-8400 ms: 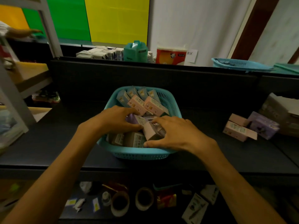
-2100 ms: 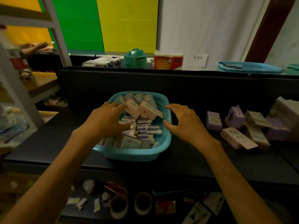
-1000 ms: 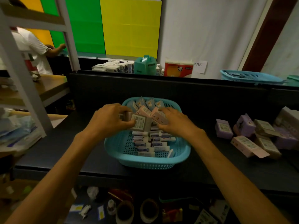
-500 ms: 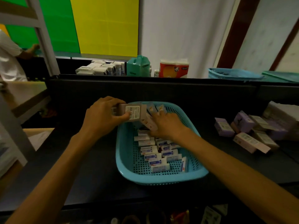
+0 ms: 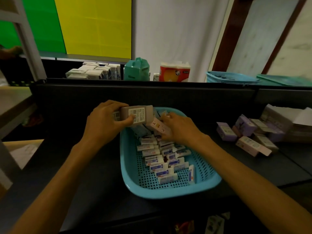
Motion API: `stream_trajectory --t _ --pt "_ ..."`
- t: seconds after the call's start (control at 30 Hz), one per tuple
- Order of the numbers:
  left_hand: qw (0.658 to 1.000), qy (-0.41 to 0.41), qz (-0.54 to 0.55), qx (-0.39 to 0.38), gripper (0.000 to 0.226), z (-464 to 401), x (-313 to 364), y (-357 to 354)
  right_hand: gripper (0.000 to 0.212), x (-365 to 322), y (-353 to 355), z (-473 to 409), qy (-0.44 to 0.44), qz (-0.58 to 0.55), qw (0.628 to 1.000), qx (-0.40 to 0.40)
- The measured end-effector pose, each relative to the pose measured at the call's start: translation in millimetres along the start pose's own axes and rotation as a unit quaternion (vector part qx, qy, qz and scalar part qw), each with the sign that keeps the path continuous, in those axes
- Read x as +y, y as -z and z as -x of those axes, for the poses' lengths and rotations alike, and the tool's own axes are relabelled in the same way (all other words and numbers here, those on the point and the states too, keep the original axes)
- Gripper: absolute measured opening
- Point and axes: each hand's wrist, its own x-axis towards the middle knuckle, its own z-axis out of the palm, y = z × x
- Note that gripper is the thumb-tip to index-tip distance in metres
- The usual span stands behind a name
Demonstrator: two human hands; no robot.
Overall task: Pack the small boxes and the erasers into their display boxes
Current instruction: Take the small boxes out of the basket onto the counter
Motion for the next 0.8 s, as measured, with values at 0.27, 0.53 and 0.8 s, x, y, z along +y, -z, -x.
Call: stream_trajectory --t 0.27,0.53,0.8 --pt "0.998 -0.012 0.061 0.031 0.042 -8 17 1 0.059 25 13 13 -0.083 -0.192 0.971 0.113" --pt "0.994 -0.063 0.09 0.009 0.045 -22 83 -11 0.042 95 48 64 -0.133 -0.32 0.892 0.292" --pt "0.991 -0.132 0.013 -0.012 0.047 -28 182 -58 0.051 205 45 140 -0.175 -0.221 0.918 0.278"
